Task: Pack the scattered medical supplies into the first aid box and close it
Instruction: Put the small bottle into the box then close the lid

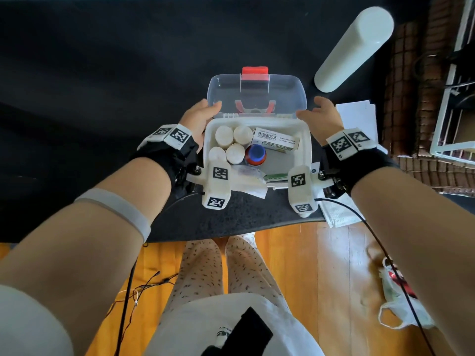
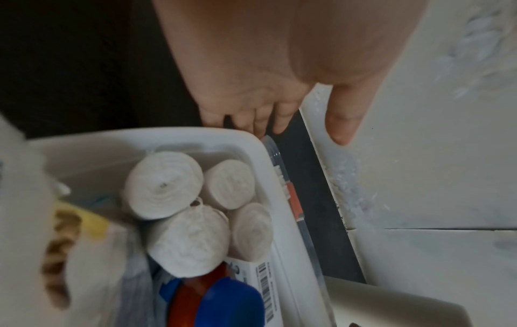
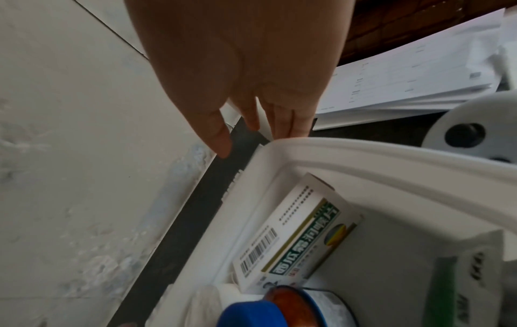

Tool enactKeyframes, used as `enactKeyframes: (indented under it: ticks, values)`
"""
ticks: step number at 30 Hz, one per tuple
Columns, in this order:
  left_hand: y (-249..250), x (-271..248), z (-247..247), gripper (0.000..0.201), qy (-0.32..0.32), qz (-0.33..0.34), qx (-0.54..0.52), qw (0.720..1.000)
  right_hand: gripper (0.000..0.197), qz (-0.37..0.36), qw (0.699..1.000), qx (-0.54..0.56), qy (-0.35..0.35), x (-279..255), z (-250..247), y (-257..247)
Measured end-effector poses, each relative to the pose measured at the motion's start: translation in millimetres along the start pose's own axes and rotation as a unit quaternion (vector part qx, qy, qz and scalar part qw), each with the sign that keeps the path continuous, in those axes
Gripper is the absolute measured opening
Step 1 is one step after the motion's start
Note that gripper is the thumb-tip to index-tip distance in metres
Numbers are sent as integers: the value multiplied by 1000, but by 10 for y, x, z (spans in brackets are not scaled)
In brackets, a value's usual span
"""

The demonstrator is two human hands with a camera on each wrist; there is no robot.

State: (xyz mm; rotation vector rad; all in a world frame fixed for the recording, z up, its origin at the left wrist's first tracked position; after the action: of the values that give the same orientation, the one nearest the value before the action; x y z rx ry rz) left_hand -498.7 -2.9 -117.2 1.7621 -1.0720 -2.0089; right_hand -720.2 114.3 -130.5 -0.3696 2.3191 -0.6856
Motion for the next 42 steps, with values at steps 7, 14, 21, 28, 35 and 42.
enactKeyframes:
  ticks: [7, 14, 21, 28, 35, 42]
  values:
    - [100, 37, 20, 12, -19, 22, -29, 999, 64, -1, 999, 40, -15, 91, 75, -155]
    - [253, -3, -125, 59, 43, 44, -70, 996, 87, -4, 975, 220, 24, -6, 31, -381]
    - [188, -173, -244, 55, 48, 57, -4, 997, 41, -77, 966, 242, 42, -371, -19, -281]
    - [-3, -408, -324, 57, 2, 64, 37, 997, 55, -100, 952, 288, 3, -779, 62, -56]
    - [-343, -596, -415, 61, -8, 46, 79, 996, 27, -50, 973, 199, 105, -1237, 63, 452]
    - [-575, -644, -365, 63, -12, 38, 54, 998, 35, 67, 965, 203, -151, -1637, 704, 714]
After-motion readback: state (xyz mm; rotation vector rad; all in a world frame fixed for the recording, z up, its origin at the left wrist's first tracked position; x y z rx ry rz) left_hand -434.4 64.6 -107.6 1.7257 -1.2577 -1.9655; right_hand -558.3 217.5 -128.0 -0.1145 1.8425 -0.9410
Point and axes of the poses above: each hand's wrist, its own x-axis towards the middle knuckle, its own z-axis out of the palm, y = z × x, the point moved 9 cm from there along x, towards the middle knuckle, and after that the axes turned 9 degrees about y, right-handed, at the moved point
